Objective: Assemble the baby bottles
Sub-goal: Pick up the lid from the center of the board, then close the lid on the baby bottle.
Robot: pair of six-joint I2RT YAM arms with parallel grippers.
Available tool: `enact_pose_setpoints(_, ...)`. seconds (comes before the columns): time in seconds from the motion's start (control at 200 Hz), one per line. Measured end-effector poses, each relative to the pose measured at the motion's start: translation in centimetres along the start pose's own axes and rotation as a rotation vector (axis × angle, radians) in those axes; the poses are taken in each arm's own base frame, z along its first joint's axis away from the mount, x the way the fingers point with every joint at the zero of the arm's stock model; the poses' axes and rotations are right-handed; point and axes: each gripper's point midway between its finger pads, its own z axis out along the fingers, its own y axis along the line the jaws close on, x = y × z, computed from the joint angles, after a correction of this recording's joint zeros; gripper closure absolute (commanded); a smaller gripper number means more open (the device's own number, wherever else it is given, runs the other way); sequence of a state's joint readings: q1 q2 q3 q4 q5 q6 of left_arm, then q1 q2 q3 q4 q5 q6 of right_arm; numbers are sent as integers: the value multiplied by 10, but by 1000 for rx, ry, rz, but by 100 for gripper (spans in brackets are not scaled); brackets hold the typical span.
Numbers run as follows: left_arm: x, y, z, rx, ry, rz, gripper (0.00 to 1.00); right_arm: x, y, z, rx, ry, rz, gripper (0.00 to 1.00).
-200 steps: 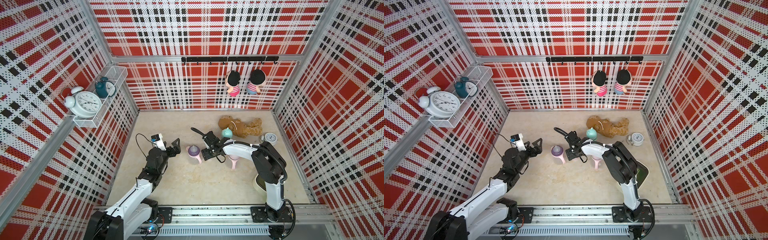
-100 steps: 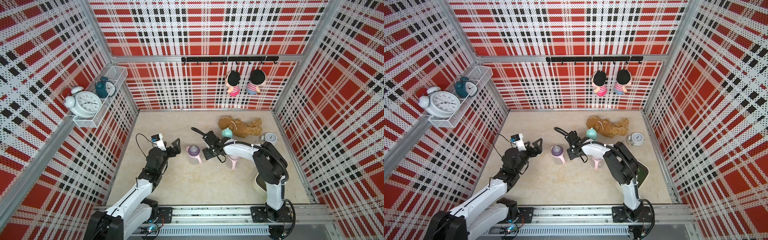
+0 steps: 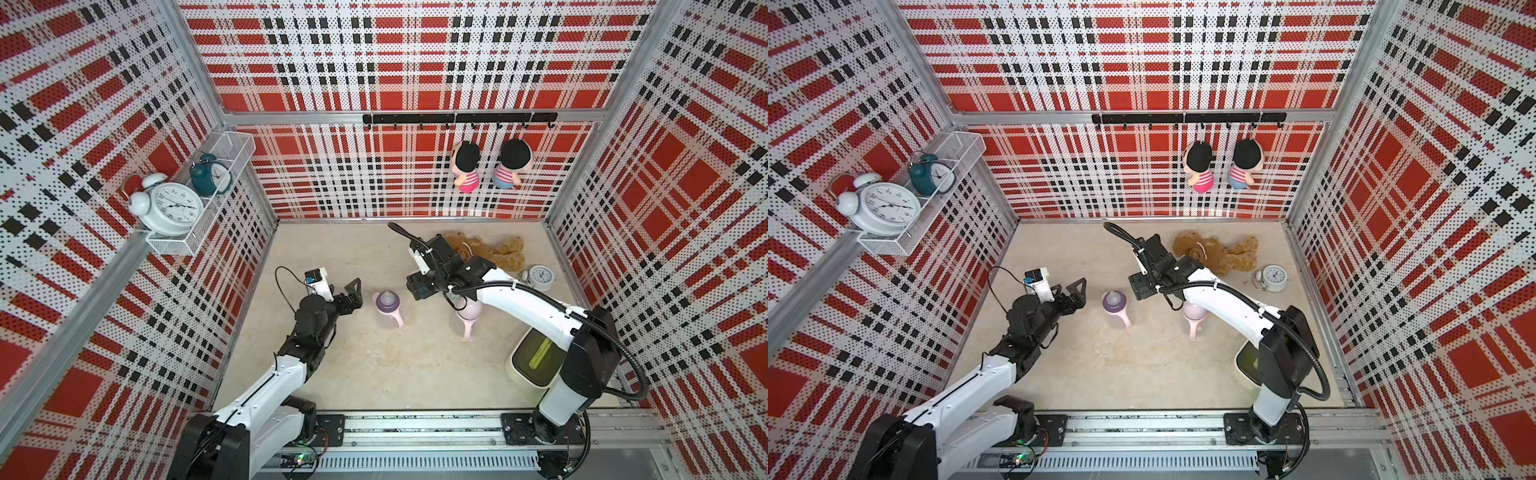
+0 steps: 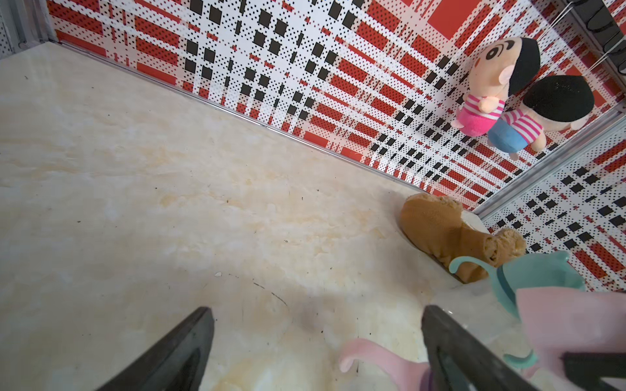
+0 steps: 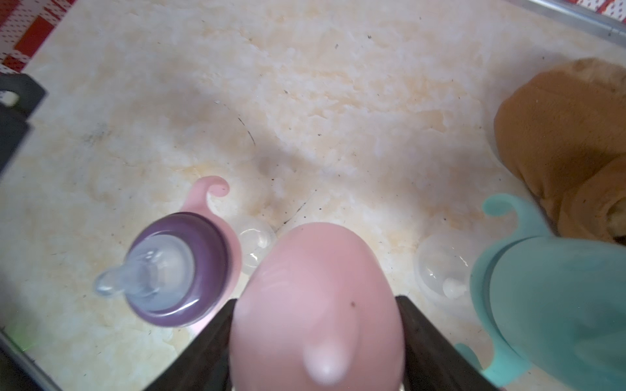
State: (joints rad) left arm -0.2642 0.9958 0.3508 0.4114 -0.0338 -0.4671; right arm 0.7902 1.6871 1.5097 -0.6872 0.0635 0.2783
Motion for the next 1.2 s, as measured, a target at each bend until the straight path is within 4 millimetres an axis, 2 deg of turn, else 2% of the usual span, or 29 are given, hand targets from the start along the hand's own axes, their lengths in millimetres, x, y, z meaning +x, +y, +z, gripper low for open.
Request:
enact_pose_setpoints(0.251, 4, 1, 2, -1, 15, 0, 2, -15, 50, -25, -131, -26, -83, 28)
enact_pose_setpoints(0.401, 6, 0, 3, 5, 19, 0, 2, -18, 70, -27, -182, -22, -116, 28)
enact_pose_setpoints(0.807, 10, -2, 7, 25, 33, -4, 2, 5, 75, 20, -187, 88, -134, 28)
enact_pose_setpoints(1.198, 13, -3, 8, 32, 47, -6, 2, 8, 80, 28, -203, 97, -138, 27)
